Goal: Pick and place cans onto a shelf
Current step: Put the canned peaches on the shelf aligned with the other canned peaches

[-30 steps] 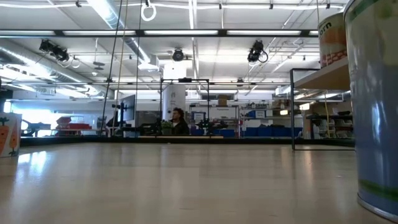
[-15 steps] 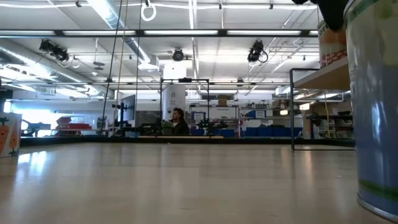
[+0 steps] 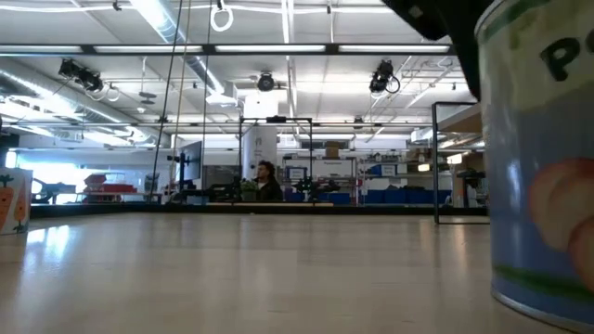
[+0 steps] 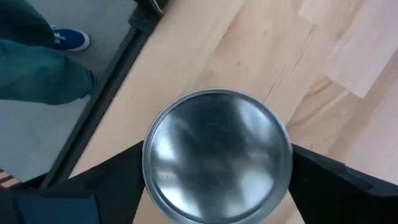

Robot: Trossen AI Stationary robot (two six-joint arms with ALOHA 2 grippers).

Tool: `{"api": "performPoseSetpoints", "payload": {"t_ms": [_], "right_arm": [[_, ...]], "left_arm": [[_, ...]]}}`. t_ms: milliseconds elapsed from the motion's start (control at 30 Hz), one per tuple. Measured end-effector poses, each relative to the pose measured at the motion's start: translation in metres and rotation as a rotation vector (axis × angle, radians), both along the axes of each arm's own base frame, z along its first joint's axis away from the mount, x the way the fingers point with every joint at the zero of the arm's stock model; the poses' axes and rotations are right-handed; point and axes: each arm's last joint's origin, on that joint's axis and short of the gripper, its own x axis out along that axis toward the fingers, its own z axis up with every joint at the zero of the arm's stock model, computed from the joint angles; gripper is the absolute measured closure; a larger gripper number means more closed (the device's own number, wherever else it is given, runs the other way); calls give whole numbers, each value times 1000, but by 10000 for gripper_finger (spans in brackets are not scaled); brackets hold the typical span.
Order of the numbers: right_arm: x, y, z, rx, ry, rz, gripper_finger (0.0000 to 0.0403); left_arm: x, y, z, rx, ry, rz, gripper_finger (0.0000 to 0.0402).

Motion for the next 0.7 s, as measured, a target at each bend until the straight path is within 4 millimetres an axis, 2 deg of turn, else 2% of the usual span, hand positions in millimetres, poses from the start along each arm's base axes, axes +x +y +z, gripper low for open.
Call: {"api": "performPoseSetpoints", "payload": {"t_ms": [167,267,367,500,600,700], "right_arm": [[2,-2,0,29,14,-27,81],[-3,-3,15,60,32,-36,81],[-15,-4,58,117,-2,-12,81],[-40,-8,119,251,-74,109,80],[-68,-15,166,400,-139,212,78],[-103,-22,196,477,-157,299,79]], "left_arm": [[0,0,0,0,0,0,6],[0,0,0,0,0,0,6],[0,0,0,0,0,0,6],[0,0,0,0,0,0,6],[0,0,0,0,0,0,6],[0,0,0,0,0,0,6]]}}
